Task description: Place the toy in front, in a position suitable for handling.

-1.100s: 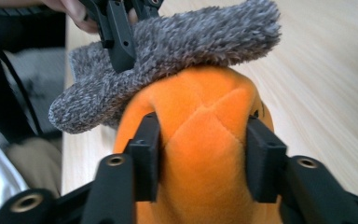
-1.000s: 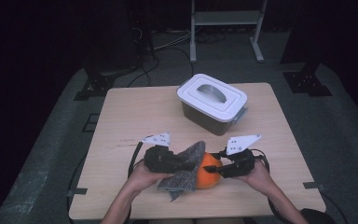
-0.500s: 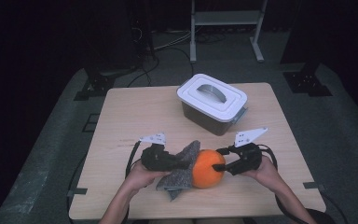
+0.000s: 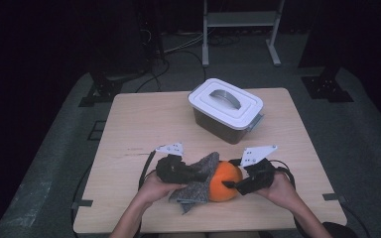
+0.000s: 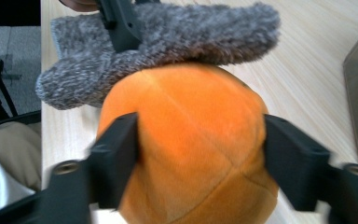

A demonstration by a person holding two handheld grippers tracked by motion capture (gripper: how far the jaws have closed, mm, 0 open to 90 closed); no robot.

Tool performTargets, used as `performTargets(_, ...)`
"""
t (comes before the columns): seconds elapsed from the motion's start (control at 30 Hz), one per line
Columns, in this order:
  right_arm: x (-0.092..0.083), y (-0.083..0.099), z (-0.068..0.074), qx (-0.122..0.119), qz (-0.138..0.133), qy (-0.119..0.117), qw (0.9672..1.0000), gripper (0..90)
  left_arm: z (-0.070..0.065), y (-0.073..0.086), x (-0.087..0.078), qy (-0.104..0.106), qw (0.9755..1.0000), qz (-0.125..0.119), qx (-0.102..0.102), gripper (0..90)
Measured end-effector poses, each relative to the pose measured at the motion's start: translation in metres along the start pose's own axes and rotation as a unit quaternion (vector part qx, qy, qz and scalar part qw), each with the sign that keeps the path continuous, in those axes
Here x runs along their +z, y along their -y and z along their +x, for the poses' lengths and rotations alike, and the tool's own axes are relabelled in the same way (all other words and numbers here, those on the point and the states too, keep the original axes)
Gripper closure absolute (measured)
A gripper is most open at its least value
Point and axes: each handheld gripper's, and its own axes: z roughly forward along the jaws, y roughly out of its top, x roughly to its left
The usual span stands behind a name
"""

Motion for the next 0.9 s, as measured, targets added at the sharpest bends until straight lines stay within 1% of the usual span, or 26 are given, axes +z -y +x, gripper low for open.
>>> performTargets(0.07,0.002,0.003,-0.006,0.003,-0.007,-0.003,1.0,40.6,0.0,0.0,-0.004,0.004,1.0,-0.003,0.001,76.1)
performTargets(0.1,0.001,0.005,-0.011,0.007,-0.008,-0.001,0.9999,43.7,0.0,0.0,-0.005,0.002,1.0,0.001,0.003,76.0)
performTargets(0.17,-0.001,0.011,-0.021,0.029,-0.012,-0.003,0.9995,46.1,0.001,0.003,-0.003,-0.012,0.9998,0.017,0.006,75.9)
performTargets(0.2,-0.003,0.014,-0.027,0.044,-0.015,-0.007,0.9989,46.3,0.002,0.005,-0.001,-0.017,0.9996,0.023,0.005,75.7)
performTargets(0.27,-0.005,0.019,-0.031,0.059,-0.02,-0.016,0.9979,45.4,0.007,0.009,0.002,-0.009,0.9998,0.019,-0.006,75.5)
performTargets(0.3,-0.005,0.02,-0.031,0.063,-0.02,-0.017,0.9977,43.1,0.007,0.009,0.003,-0.007,0.9998,0.017,-0.009,75.5)
performTargets(0.33,-0.006,0.019,-0.03,0.064,-0.014,-0.013,0.9978,38.9,0.007,0.009,0.004,-0.008,0.9998,0.017,-0.009,75.5)
performTargets(0.37,-0.008,0.017,-0.029,0.063,-0.01,-0.007,0.9979,33.9,0.007,0.008,0.005,-0.009,0.9998,0.014,-0.009,75.5)
performTargets(0.4,-0.011,0.013,-0.025,0.057,-0.008,0.007,0.9983,31.3,0.006,0.008,0.006,-0.009,0.9998,0.014,-0.009,75.6)
performTargets(0.43,-0.014,0.011,-0.023,0.051,-0.01,0.012,0.9986,30.9,0.007,0.008,0.006,-0.009,0.9998,0.012,-0.009,75.6)
performTargets(0.47,-0.016,0.009,-0.021,0.042,-0.014,0.016,0.9989,30.0,0.007,0.008,0.006,-0.005,0.9999,0.012,-0.01,75.6)
performTargets(0.53,-0.019,0.005,-0.016,0.033,-0.021,0.012,0.9992,28.9,0.007,0.007,0.009,0.0,0.9999,0.011,-0.013,75.6)
performTargets(0.57,-0.018,0.003,-0.014,0.026,-0.017,0.01,0.9995,26.6,0.007,0.007,0.01,0.001,0.9999,0.012,-0.01,75.6)
performTargets(0.63,-0.01,0.0,-0.008,0.006,0.003,0.019,0.9998,22.1,0.006,0.006,0.011,0.003,0.9999,0.013,-0.008,75.6)
performTargets(0.67,-0.007,-0.001,-0.007,0.003,0.008,0.02,0.9998,19.8,0.006,0.006,0.012,0.003,0.9999,0.013,-0.007,75.6)
performTargets(0.7,-0.002,0.0,-0.007,0.006,0.012,0.019,0.9997,19.4,0.006,0.006,0.012,0.003,0.9999,0.013,-0.008,75.6)
performTargets(0.73,0.001,0.0,-0.008,0.01,0.012,0.018,0.9997,22.0,0.006,0.006,0.012,0.002,0.9999,0.013,-0.008,75.6)
performTargets(0.77,0.004,0.002,-0.009,0.013,0.01,0.015,0.9997,27.3,0.007,0.007,0.011,0.001,0.9999,0.014,-0.008,75.6)
performTargets(0.8,0.006,0.003,-0.009,0.015,0.008,0.012,0.9998,33.8,0.008,0.007,0.009,0.0,0.9999,0.013,-0.009,75.6)
performTargets(0.87,0.006,0.004,-0.01,0.008,0.005,0.009,0.9999,47.1,0.008,0.005,0.004,-0.001,1.0,0.005,-0.009,75.6)
performTargets(0.9,0.004,0.003,-0.01,0.009,-0.008,0.004,0.9999,52.1,0.008,0.004,0.001,-0.003,1.0,0.001,-0.007,75.6)
